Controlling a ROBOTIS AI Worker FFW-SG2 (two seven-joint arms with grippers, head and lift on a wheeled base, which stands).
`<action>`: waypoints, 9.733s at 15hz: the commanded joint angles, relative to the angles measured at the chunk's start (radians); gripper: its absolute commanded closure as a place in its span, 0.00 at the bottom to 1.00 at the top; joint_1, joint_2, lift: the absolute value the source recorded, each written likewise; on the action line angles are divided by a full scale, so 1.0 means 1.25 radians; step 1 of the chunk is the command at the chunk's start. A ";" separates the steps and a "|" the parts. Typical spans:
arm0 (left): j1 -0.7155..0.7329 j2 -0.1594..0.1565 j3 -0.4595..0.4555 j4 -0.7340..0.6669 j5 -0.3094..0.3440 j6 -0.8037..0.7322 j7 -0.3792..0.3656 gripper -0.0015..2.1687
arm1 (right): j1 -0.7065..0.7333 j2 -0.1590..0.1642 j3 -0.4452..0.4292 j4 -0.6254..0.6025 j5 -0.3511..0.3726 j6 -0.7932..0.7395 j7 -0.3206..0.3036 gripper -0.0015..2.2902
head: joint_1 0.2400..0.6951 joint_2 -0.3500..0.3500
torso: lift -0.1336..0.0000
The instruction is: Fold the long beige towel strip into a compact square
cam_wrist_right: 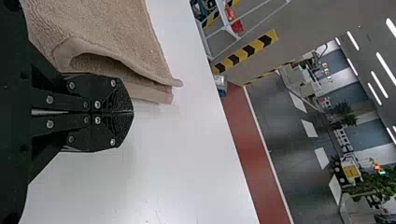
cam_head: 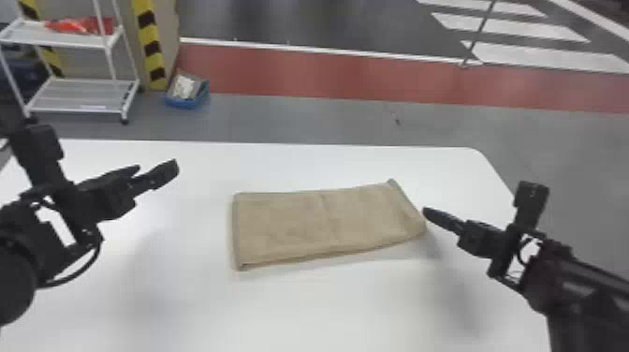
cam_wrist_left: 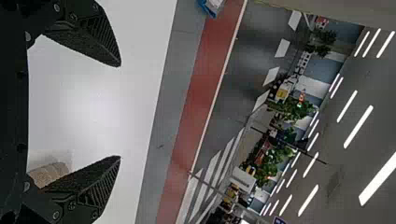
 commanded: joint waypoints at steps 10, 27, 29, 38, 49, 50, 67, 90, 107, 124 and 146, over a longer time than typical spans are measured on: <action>-0.002 0.000 0.002 0.002 0.000 0.000 -0.002 0.09 | 0.060 0.039 0.048 -0.128 -0.029 0.139 0.023 0.88 | 1.00 0.34 | 0.07; 0.078 -0.036 -0.205 -0.086 -0.111 -0.069 0.026 0.10 | 0.149 -0.023 -0.081 -0.265 -0.145 0.164 0.052 0.03 | 1.00 0.12 | 0.07; 0.078 -0.056 -0.245 -0.025 -0.151 -0.167 0.037 0.14 | 0.163 -0.023 -0.086 -0.287 -0.153 0.183 0.038 0.03 | 1.00 0.08 | 0.07; 0.055 -0.058 -0.270 0.038 -0.196 -0.137 0.060 0.89 | 0.170 -0.020 -0.086 -0.309 -0.175 0.191 0.011 0.02 | 1.00 0.01 | 0.07; 0.062 -0.052 -0.283 0.057 -0.238 -0.140 0.056 0.89 | 0.066 0.055 -0.003 -0.243 -0.133 0.247 -0.074 0.04 | 1.00 0.09 | 0.07; 0.062 -0.052 -0.283 0.061 -0.238 -0.140 0.055 0.89 | 0.055 0.061 0.010 -0.232 -0.123 0.247 -0.074 0.04 | 1.00 0.10 | 0.07; 0.067 -0.044 -0.282 0.062 -0.237 -0.155 0.045 0.88 | -0.058 0.080 0.102 -0.106 0.066 0.274 -0.091 0.10 | 1.00 0.18 | 0.07; 0.061 -0.045 -0.288 0.074 -0.244 -0.133 0.043 0.89 | -0.054 0.093 0.061 -0.172 -0.077 0.375 0.000 0.53 | 1.00 0.25 | 0.07; 0.104 -0.044 -0.197 -0.056 -0.186 -0.049 -0.002 0.88 | -0.013 0.112 0.032 -0.230 -0.191 0.382 0.015 0.53 | 1.00 0.30 | 0.07; 0.109 -0.063 -0.254 0.008 -0.216 -0.081 -0.018 0.88 | -0.018 0.112 0.142 -0.221 -0.181 0.353 0.027 0.53 | 1.00 0.32 | 0.07; 0.112 -0.078 -0.271 0.035 -0.213 -0.091 -0.018 0.89 | -0.090 0.112 0.186 0.013 -0.287 0.318 0.100 0.03 | 1.00 0.40 | 0.07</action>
